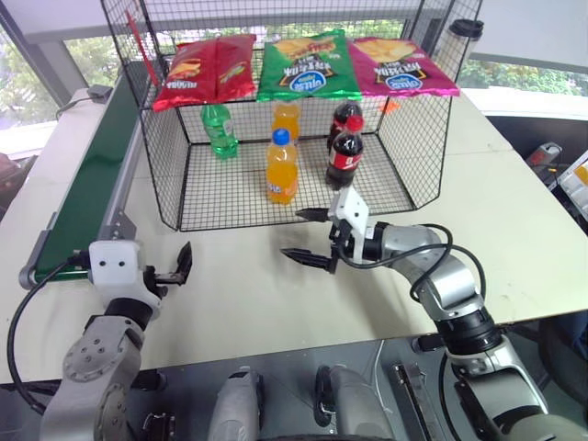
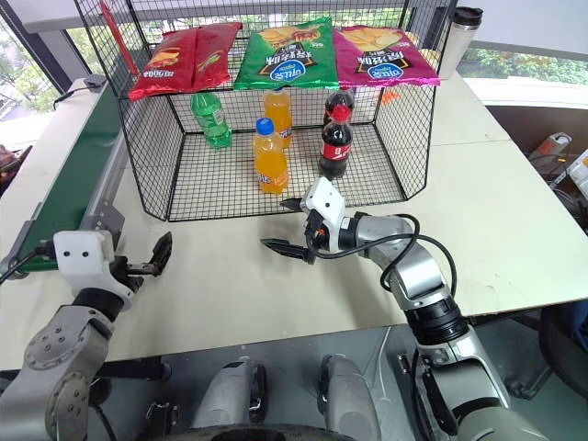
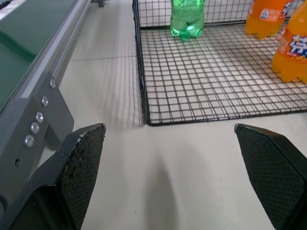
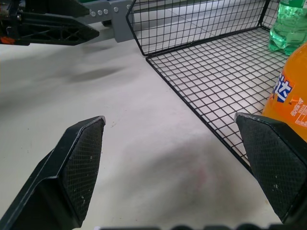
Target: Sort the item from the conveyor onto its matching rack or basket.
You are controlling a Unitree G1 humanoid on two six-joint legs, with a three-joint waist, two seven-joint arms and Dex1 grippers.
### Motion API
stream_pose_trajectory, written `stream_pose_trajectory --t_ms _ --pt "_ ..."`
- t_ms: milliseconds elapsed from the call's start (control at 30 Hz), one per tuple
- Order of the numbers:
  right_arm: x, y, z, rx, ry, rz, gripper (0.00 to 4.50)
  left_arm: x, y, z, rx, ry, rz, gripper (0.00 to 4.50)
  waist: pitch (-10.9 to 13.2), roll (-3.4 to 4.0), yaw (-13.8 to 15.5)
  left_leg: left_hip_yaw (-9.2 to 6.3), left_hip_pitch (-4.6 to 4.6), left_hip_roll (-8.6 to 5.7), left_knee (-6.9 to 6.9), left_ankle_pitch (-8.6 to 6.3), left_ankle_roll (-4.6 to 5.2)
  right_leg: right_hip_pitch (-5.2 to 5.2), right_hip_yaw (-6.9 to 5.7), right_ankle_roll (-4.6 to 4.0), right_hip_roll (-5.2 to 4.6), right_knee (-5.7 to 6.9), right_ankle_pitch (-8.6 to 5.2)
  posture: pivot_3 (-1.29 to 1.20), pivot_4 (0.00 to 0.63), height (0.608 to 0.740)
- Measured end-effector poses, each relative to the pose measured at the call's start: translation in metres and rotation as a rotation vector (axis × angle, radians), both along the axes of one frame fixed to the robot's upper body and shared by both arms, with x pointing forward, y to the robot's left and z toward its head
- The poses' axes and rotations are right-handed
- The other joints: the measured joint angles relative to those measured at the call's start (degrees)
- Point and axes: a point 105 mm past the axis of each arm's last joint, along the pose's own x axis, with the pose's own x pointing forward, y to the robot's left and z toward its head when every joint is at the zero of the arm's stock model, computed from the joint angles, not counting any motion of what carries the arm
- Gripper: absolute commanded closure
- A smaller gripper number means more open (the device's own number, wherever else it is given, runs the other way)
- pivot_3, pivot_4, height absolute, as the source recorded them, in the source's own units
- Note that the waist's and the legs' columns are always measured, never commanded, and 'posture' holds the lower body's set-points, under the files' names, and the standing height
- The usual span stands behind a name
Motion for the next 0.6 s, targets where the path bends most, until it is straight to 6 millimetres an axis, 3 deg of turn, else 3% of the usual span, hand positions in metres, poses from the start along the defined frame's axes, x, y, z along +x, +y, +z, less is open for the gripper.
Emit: stream_pose_trajectory --t_ms 600 --pt "-0.0001 0.0009 -0.0003 -0.002 -0.006 0.004 0.0 0.0067 -0.0063 0.0002 0.024 -0.014 -0.024 0.03 0.0 0.0 -0.01 0.01 0.0 0.0 0.0 0.0 0.0 -0.01 0.0 0.0 0.0 0.0 0.0 0.0 0.15 0.74"
